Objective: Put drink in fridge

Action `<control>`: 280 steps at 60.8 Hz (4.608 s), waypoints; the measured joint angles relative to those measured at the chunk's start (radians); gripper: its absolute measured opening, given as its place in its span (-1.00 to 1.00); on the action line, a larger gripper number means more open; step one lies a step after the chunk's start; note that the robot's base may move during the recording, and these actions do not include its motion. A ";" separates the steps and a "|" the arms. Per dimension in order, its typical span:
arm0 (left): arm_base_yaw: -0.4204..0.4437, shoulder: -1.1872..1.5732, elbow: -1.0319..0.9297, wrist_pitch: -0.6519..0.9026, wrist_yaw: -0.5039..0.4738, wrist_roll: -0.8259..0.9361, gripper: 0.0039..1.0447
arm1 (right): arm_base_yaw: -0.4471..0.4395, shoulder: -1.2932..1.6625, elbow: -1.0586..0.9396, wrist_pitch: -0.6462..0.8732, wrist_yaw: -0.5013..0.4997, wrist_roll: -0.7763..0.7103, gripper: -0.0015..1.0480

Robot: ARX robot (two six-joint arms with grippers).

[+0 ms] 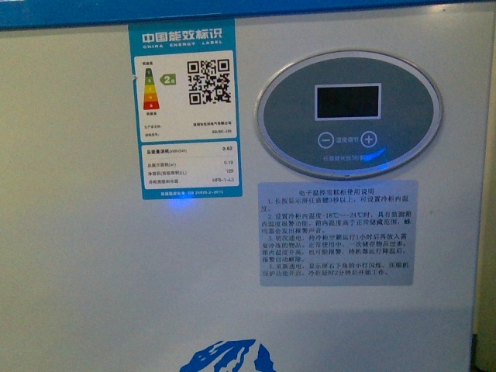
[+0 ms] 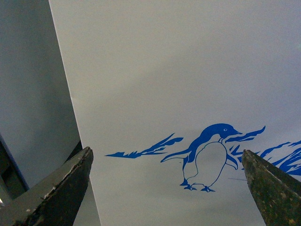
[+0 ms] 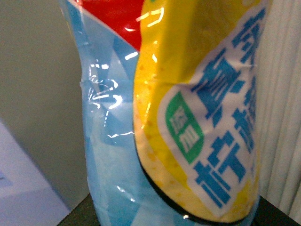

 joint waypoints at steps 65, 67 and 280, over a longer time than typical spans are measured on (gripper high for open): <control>0.000 0.000 0.000 0.000 0.000 0.000 0.85 | 0.415 -0.038 -0.117 0.077 0.505 -0.084 -0.20; 0.000 0.000 0.000 0.000 0.000 0.000 0.85 | 0.415 -0.038 -0.117 0.077 0.505 -0.084 -0.20; -0.078 1.958 1.392 0.221 0.623 1.186 0.85 | 0.415 -0.038 -0.119 0.076 0.505 -0.087 -0.20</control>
